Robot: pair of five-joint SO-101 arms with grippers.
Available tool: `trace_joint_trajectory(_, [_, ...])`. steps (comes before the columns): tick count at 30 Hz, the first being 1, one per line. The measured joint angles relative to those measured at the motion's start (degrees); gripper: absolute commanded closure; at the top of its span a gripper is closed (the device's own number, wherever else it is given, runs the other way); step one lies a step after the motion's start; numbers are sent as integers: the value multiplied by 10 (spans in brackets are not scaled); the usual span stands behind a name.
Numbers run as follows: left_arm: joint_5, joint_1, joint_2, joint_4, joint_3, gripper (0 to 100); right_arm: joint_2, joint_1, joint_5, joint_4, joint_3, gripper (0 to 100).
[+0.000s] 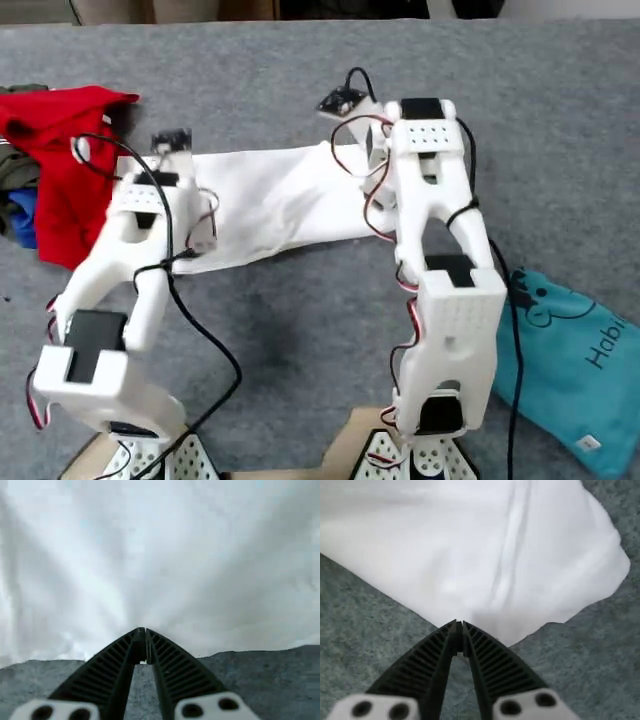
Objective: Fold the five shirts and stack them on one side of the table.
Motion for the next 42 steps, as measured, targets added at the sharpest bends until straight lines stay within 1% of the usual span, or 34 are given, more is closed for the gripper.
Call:
trace_joint_trajectory(3, [-1,-12,-47,29,-52,979,-6,0,-1,-6,0,994])
trace_joint_trajectory(6, [-1,-59,-79,36,-89,972,-6,0,-21,-40,0,994])
trace_joint_trajectory(7, [-1,-79,-82,36,-97,953,-6,0,-28,-54,0,994])
trace_joint_trajectory(9, [-1,-123,-84,33,-101,883,-6,10,-47,-86,4,994])
trace_joint_trajectory(11, [-1,-166,-78,12,-101,815,-6,31,-74,-130,18,994])
trace_joint_trajectory(14, [-9,-209,-47,-7,-101,809,-4,73,-114,-202,39,994])
trace_joint_trajectory(19, [-55,-214,25,-14,-105,812,6,108,-138,-277,62,994])
trace_joint_trajectory(30, [-62,-214,225,-15,-255,820,30,105,-139,-324,66,994])
trace_joint_trajectory(35, [-62,-209,235,-15,-273,930,31,105,-139,-329,66,994])
trace_joint_trajectory(39, [-63,-189,235,-12,-273,932,31,105,-139,-329,69,994])
trace_joint_trajectory(42, [-63,-172,235,16,-291,933,31,105,-139,-330,69,994])
